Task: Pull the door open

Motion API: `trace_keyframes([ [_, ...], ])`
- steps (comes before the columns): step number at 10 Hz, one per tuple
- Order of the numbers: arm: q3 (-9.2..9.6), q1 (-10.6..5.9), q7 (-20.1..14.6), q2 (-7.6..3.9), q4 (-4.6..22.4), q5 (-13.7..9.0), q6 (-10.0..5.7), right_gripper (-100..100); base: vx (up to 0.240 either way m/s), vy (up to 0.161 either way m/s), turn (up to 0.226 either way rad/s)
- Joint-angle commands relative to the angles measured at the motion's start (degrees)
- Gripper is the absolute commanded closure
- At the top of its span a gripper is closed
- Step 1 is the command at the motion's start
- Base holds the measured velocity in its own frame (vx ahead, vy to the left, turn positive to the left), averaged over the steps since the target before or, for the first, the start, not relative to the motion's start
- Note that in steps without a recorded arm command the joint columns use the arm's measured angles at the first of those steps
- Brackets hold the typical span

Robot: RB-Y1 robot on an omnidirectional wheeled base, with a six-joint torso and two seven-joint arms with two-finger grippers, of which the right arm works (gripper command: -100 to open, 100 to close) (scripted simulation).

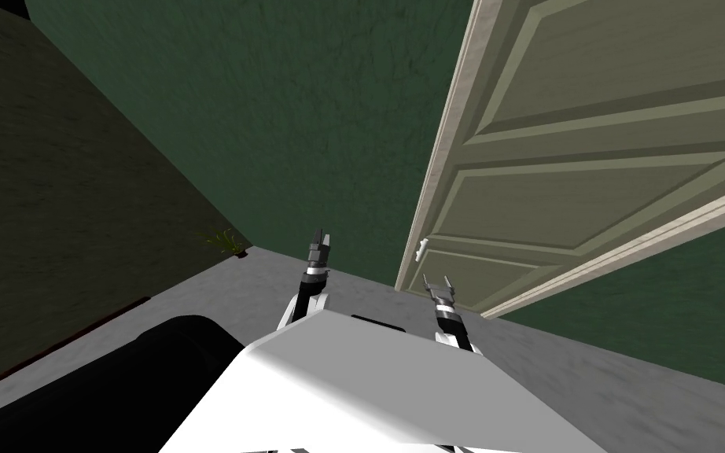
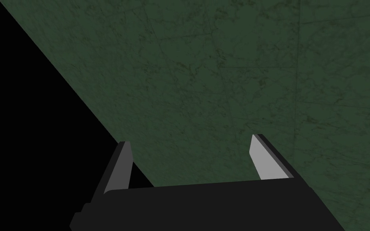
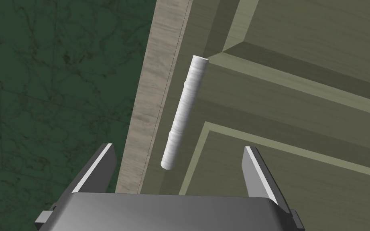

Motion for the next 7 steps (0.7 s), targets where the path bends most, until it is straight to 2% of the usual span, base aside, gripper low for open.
trace_keyframes([
  [1, -0.01, -0.17, -2.44, -0.14, 1.45, -0.25, -0.15, -100, 0.094, -0.005, 0.016],
  [7, -0.16, -1.72, -9.54, -0.54, 7.85, -1.08, -1.18, -100, 0.093, -0.014, 0.013],
])
